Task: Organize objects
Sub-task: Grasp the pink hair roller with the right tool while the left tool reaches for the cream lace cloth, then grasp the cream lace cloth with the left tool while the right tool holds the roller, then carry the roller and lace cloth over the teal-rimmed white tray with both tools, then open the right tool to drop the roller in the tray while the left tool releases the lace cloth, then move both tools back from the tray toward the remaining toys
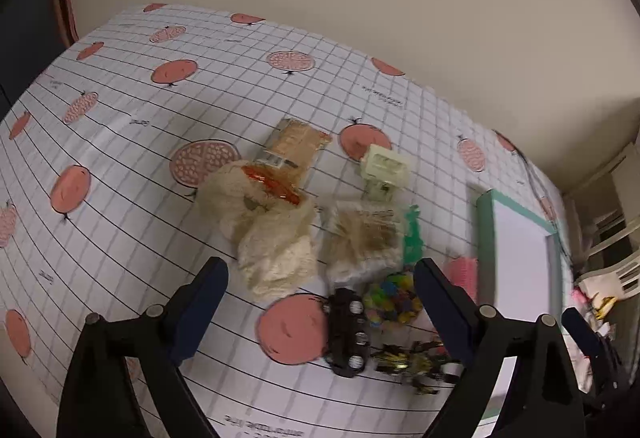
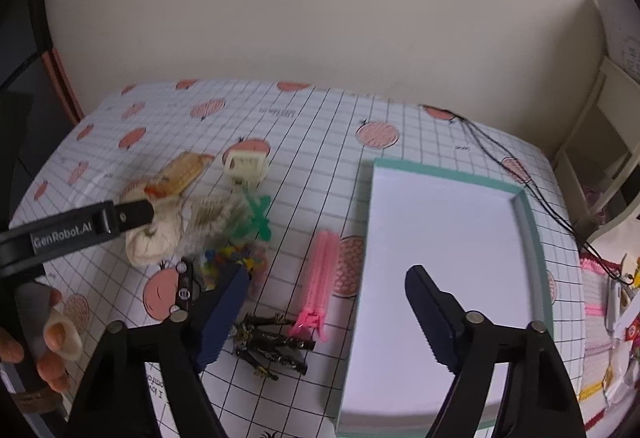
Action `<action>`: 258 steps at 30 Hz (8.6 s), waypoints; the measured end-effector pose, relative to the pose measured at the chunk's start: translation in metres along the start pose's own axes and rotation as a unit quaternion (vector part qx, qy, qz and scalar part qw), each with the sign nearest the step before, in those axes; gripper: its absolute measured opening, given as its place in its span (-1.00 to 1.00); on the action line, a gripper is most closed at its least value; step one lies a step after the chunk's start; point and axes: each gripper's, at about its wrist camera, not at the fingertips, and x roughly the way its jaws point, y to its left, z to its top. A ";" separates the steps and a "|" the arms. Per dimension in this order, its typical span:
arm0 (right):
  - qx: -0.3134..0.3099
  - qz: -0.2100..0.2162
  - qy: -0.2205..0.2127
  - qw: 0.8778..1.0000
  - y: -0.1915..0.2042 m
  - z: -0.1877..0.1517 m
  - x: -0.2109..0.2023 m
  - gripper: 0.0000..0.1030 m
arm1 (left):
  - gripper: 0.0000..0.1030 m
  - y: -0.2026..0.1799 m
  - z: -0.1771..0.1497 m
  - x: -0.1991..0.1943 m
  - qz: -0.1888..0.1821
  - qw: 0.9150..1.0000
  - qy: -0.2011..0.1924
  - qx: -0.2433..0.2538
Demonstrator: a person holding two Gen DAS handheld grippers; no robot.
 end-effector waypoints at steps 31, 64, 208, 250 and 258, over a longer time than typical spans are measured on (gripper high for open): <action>0.025 0.006 0.106 0.994 0.001 -0.009 0.083 -0.30 | -0.14 0.029 0.005 0.055 0.022 0.999 0.021 -0.038; 0.027 0.011 0.130 0.991 -0.001 -0.012 0.095 -0.44 | -0.77 0.020 -0.002 0.071 0.033 0.999 0.030 -0.021; 0.202 -0.033 0.043 0.978 -0.171 -0.046 0.042 0.74 | 0.46 -0.175 -0.043 0.045 -0.074 0.991 -0.022 0.111; 0.149 -0.048 0.036 0.987 -0.131 -0.030 0.035 1.00 | 1.00 -0.112 -0.020 0.018 -0.026 0.994 -0.079 0.073; 0.143 -0.023 0.039 0.989 -0.105 -0.020 0.030 0.95 | 1.00 -0.076 -0.011 0.001 -0.015 0.995 -0.082 0.055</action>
